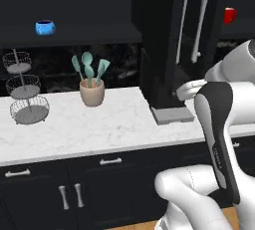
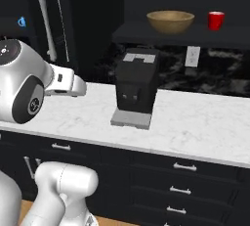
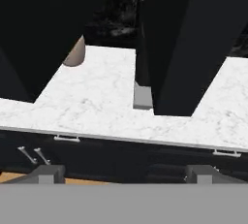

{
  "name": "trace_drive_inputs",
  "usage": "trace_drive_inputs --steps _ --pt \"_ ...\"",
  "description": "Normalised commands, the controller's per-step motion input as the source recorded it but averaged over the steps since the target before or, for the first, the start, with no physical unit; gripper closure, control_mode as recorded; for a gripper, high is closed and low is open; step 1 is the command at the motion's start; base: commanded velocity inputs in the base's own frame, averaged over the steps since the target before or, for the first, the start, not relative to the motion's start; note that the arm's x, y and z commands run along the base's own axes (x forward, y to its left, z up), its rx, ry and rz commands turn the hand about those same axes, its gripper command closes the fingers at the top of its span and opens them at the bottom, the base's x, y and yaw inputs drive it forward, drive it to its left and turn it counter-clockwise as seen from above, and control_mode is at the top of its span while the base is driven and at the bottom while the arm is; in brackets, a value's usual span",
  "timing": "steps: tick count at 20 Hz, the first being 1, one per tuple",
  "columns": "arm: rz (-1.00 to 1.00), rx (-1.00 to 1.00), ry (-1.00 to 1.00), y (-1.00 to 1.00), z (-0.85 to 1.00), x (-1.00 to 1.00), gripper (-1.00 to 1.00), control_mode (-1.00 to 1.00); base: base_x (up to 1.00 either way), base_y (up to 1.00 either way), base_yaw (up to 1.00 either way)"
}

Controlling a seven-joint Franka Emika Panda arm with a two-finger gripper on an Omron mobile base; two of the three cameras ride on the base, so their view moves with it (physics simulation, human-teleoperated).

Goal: Gather all objects into one cabinet and sort the glasses and bowls to opposite sides.

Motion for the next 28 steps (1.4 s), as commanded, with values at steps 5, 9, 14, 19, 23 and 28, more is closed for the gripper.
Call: trace_drive_inputs --steps 5,9,14,19,23,28 --pt "0.0 0.0 0.0 0.0 0.0 0.0 -1.0 1.0 -0.24 1.0 0.0" --pt "0.0 0.0 0.0 0.0 0.0 0.0 -1.0 1.0 -0.1 1.0 0.0" --pt "0.0 0.0 0.0 0.0 0.0 0.0 -1.0 1.0 0.0 0.59 -0.01" --pt "0.0 0.0 0.0 0.0 0.0 0.0 -1.0 1.0 0.05 0.07 0.0" --pt "0.0 0.0 0.0 0.0 0.0 0.0 -1.0 1.0 0.44 0.44 0.0" --pt "0.0 0.0 0.0 0.0 0.0 0.0 -1.0 1.0 0.64 0.62 -0.01"
